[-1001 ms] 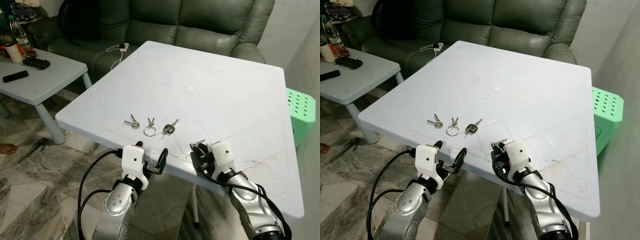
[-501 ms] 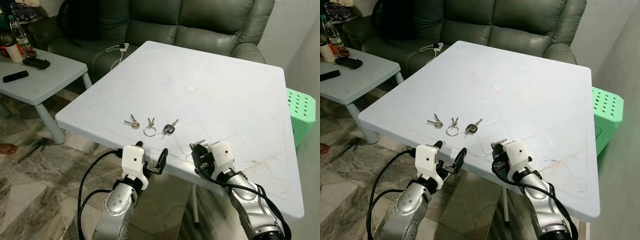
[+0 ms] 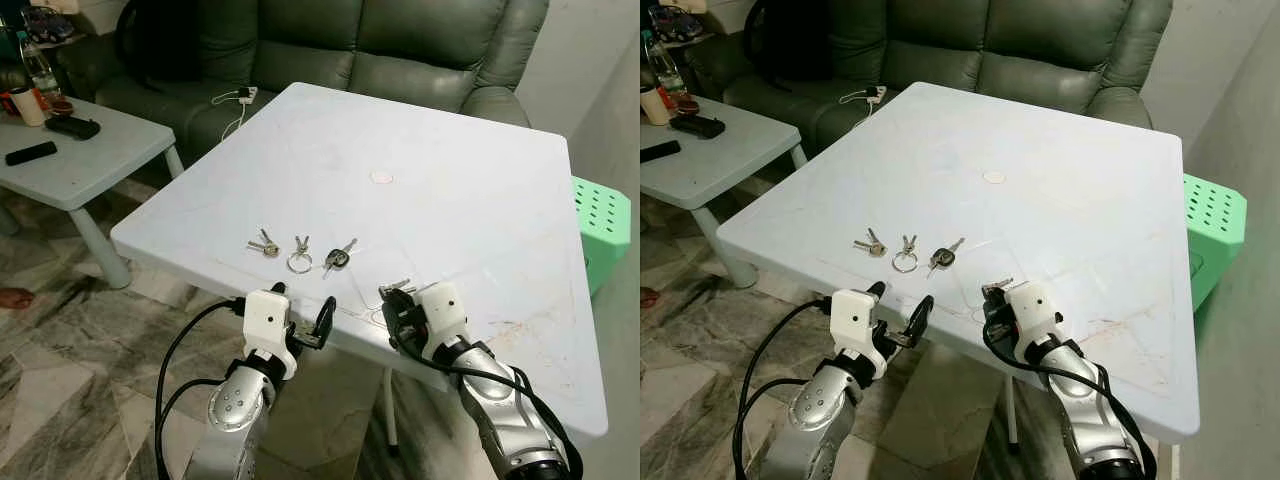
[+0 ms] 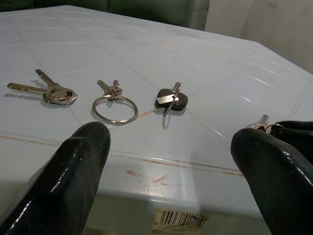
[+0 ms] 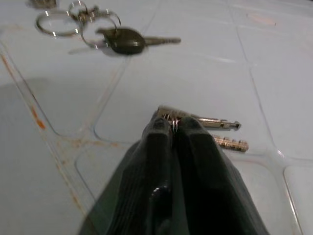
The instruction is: Hang keys on a hook
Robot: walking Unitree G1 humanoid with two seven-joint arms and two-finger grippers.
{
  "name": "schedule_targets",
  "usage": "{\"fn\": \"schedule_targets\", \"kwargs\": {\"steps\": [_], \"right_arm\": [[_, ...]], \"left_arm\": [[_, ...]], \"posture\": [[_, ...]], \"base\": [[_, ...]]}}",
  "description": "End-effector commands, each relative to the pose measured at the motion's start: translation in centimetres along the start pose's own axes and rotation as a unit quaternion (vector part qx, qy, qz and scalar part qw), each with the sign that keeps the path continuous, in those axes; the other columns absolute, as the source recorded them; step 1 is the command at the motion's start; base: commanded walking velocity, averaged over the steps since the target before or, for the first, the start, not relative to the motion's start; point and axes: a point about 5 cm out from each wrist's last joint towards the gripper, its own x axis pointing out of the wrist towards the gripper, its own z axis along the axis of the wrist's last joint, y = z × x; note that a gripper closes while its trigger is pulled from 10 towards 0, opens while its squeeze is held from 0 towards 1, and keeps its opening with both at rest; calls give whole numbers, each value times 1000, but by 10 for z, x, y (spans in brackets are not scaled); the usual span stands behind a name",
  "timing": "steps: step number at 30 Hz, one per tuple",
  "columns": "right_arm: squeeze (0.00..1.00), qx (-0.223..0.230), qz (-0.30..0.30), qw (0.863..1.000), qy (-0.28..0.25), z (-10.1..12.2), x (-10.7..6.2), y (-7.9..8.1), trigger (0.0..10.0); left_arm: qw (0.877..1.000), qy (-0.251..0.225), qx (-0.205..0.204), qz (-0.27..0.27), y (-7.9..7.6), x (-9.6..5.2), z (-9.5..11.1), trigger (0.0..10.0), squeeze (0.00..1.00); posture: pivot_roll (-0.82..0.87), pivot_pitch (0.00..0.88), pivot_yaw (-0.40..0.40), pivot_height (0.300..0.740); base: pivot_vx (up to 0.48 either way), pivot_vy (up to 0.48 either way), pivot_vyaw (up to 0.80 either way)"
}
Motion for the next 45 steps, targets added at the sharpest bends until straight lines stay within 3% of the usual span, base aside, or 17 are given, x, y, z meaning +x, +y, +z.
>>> {"fn": "schedule_targets", "kwargs": {"steps": [1, 8, 9, 10, 11, 23, 28, 32, 34, 35, 36, 39, 40, 41, 42, 43, 45], "right_arm": [[0, -4, -1, 1000, 26, -7, 0, 0, 10000], [0, 5, 2, 1000, 7, -3, 1, 0, 10000], [0, 10, -3, 1000, 4, -2, 2, -1, 3608], [0, 21, -11, 1000, -1, -1, 1, -2, 314], [180, 18, -6, 1000, -3, 0, 1, -2, 0], [141, 14, -21, 1000, -14, 3, 1, -7, 0], [125, 66, -63, 995, -41, 20, 6, -21, 0], [35, 149, -65, 981, -102, 41, 8, -29, 0], [0, 132, -72, 974, -168, 59, 5, -37, 0], [0, 111, -74, 977, -168, 61, 5, -38, 0], [0, 41, -83, 981, -168, 64, 5, -40, 9412], [0, -110, -91, 974, -175, 74, 5, -43, 10000], [0, -213, -88, 958, -173, 78, 4, -43, 10000], [0, -236, -86, 952, -173, 78, 4, -43, 10000], [0, -459, -51, 868, -182, 86, 2, -36, 10000], [0, -459, -51, 868, -182, 86, 2, -36, 10000], [0, -583, -26, 792, -182, 87, 1, -33, 10000]], "left_arm": [[1000, -4, -2, -4, -4, 1, 2, 10000, 0], [1000, -5, -2, -2, -3, 2, 3, 10000, 0], [1000, -5, -2, -2, -2, 2, 3, 10000, 0], [1000, -5, -1, -1, -2, 2, 3, 10000, 0], [1000, -5, -1, -1, -2, 2, 3, 10000, 0], [1000, -3, -4, 1, -2, 3, 3, 10000, 0], [1000, -4, -5, 1, -3, 4, 3, 10000, 0], [1000, -4, -6, 0, -4, 5, 4, 10000, 0], [1000, -5, -4, 0, -4, 5, 4, 10000, 0], [1000, -5, -4, 0, -4, 5, 4, 10000, 0], [1000, -5, -5, 1, -4, 5, 4, 10000, 0], [1000, -6, -5, 1, -4, 6, 4, 10000, 0], [1000, -6, -5, 2, -4, 6, 4, 10000, 0], [1000, -6, -5, 2, -4, 7, 4, 10000, 0], [1000, -8, -7, 2, -5, 7, 5, 10000, 0], [1000, -8, -7, 2, -5, 7, 5, 10000, 0], [1000, -8, -8, 1, -5, 7, 5, 10000, 0]], "posture": [[-27, 24, -65, 740], [-25, 21, -65, 740], [-25, 22, -64, 740], [-25, 24, -64, 740], [-25, 24, -64, 740], [-29, 37, -62, 740], [-32, 38, -62, 740], [-35, 39, -61, 740], [-35, 40, -63, 740], [-35, 40, -63, 740], [-35, 40, -63, 740], [-36, 38, -64, 740], [-35, 34, -64, 740], [-35, 34, -64, 740], [-38, 32, -63, 740], [-38, 32, -63, 740], [-41, 29, -62, 740]], "base": [[0, 0, 0], [0, 0, 0], [0, 0, 0], [0, 0, 0], [0, 0, 0], [0, 0, 0], [0, 0, 0], [0, 0, 0], [0, 0, 0], [0, 0, 0], [0, 0, 0], [0, 0, 0], [0, 0, 0], [0, 0, 0], [0, 0, 0], [0, 0, 0], [0, 0, 0]]}}
